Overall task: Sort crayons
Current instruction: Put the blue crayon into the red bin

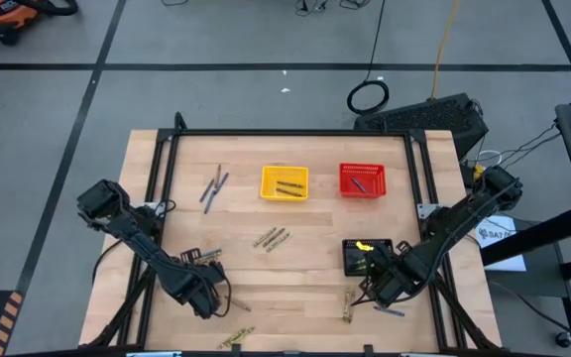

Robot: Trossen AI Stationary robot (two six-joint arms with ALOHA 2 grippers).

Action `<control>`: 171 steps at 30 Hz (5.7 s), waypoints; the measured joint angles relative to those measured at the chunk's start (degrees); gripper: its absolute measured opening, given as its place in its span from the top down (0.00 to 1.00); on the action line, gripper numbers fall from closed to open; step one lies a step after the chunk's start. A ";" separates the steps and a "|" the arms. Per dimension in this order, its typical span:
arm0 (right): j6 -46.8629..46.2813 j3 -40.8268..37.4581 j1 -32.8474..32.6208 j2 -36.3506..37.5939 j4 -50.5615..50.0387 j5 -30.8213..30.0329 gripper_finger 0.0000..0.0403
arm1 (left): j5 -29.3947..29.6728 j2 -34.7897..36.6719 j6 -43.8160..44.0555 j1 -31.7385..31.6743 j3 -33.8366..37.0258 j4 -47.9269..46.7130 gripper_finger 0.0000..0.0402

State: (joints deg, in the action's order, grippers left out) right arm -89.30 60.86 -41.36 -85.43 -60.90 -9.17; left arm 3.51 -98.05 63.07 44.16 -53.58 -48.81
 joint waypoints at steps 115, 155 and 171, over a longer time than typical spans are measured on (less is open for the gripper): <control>1.74 0.00 0.00 0.00 3.02 -3.06 0.75 | -1.79 2.33 -3.98 6.86 6.10 17.23 0.98; 57.69 0.01 0.79 -0.74 49.58 -29.23 0.75 | 34.34 13.04 -40.40 -0.16 6.00 51.60 1.00; 85.19 0.02 6.76 -9.88 78.14 -29.79 0.75 | 31.26 13.09 -53.03 -7.14 5.96 68.04 1.00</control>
State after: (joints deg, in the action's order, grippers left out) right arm -4.11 60.88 -34.61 -95.31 17.24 -38.96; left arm 34.76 -84.96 10.04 37.03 -47.62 19.23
